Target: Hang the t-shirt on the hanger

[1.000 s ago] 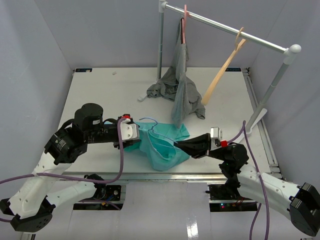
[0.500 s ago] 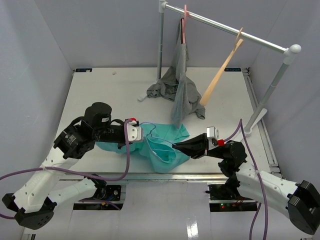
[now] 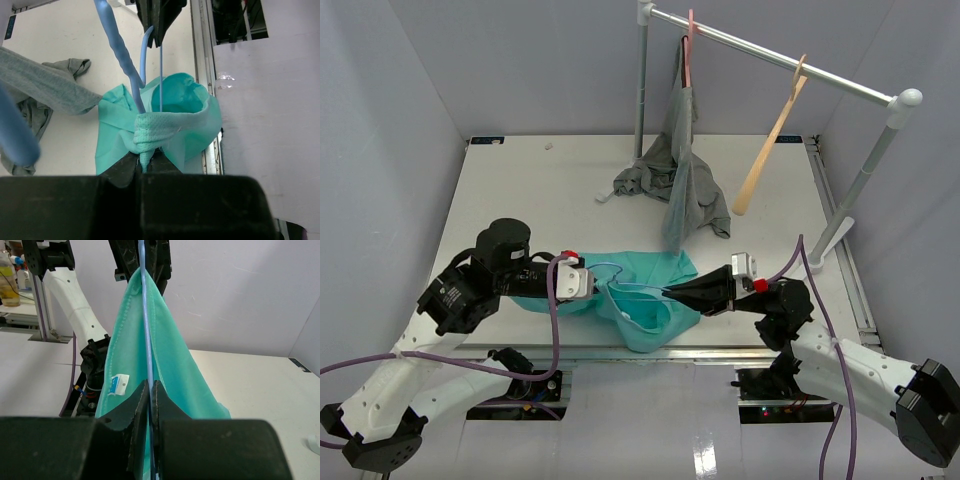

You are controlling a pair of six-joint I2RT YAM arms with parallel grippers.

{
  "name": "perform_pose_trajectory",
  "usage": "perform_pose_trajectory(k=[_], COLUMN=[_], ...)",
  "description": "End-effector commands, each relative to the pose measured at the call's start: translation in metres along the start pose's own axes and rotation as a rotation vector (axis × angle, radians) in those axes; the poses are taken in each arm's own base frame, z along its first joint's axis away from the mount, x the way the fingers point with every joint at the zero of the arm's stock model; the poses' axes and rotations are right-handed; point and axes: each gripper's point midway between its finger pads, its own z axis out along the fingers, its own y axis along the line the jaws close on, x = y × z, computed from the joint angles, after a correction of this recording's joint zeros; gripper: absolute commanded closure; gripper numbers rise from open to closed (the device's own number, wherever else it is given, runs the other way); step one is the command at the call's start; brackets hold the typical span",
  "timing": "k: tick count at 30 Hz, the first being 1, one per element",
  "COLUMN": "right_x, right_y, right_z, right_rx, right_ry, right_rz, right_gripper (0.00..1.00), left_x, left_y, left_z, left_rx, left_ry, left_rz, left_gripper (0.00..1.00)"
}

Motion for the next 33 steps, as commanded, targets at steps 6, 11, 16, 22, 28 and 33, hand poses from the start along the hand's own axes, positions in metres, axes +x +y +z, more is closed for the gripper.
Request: perform_pose_trajectory(k=[6,11,16,22,28,33], right_x=[-0.025,-0.025,-0.029,-0.033,-0.047,-0.03], right_y=[-0.031,-0.056,-0.073,-0.097,-0.114,-0.106], right_z=[0.01,0.006,-0.003,-0.023,-0.033,-0.025], right_rx=[0.072,0.228,0.364,0.584,0.712,0.68], right_ry=[-0.027,-0.014,-0.016,-0.047,-0.057,0.031], right_rz=[-0.066,-0.003,0.051,0.142,0.183,0.3], right_gripper=[0.92,0.6,0.46,0.33,0.25,0.26], left_x=[-0.037,-0.025,-0.003,-0.002,0.015,0.014], left_y=[-0.022,0.008,0.048,0.062,0.058,0.064], left_z=[0.01,0.014,0.01,-0.006,-0.013,-0.021], left_rx=[0.182,0.022,-0.223,-0.385,-0.442,-0.513], left_ry=[-0.176,-0.105,-0.01,-0.041,-0.024,-0.036], left_rz=[-0.007,-0.062,-0.118,-0.113,-0.143,-0.203], left_gripper=[1.0,1.0,1.0,1.0,1.0,1.0])
